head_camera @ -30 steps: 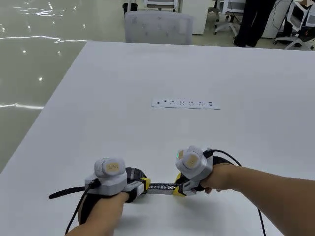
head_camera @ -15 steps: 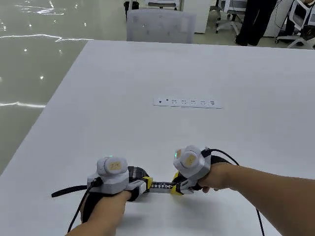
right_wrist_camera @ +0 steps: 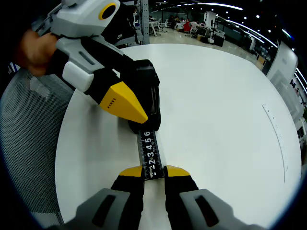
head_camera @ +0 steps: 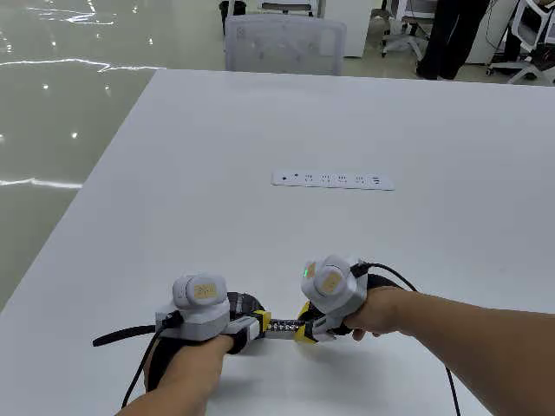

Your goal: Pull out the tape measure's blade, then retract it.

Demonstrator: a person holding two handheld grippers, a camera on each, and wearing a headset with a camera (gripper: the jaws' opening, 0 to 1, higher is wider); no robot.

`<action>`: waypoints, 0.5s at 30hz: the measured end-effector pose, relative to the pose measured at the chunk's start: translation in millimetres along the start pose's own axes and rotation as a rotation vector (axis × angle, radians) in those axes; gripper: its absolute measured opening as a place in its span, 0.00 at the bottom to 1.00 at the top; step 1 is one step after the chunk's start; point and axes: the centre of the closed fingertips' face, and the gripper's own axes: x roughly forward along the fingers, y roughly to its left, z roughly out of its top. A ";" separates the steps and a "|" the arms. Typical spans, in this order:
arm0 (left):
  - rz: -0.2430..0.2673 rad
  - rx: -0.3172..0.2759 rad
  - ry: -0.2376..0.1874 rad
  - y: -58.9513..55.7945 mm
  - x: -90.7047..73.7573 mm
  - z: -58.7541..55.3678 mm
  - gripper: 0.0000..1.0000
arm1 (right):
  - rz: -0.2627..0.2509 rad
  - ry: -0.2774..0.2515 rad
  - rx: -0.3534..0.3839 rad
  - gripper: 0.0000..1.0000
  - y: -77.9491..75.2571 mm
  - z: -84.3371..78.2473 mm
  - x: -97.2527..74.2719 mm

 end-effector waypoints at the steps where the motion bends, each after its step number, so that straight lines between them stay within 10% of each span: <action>1: 0.000 -0.001 0.000 0.1 0.2 0.2 0.58 | 0.001 0.000 -0.003 0.14 0.3 0.9 0.4; 15: 0.005 -0.007 -0.001 0.2 0.8 0.5 0.58 | 0.009 -0.026 0.003 0.14 0.7 11.3 7.5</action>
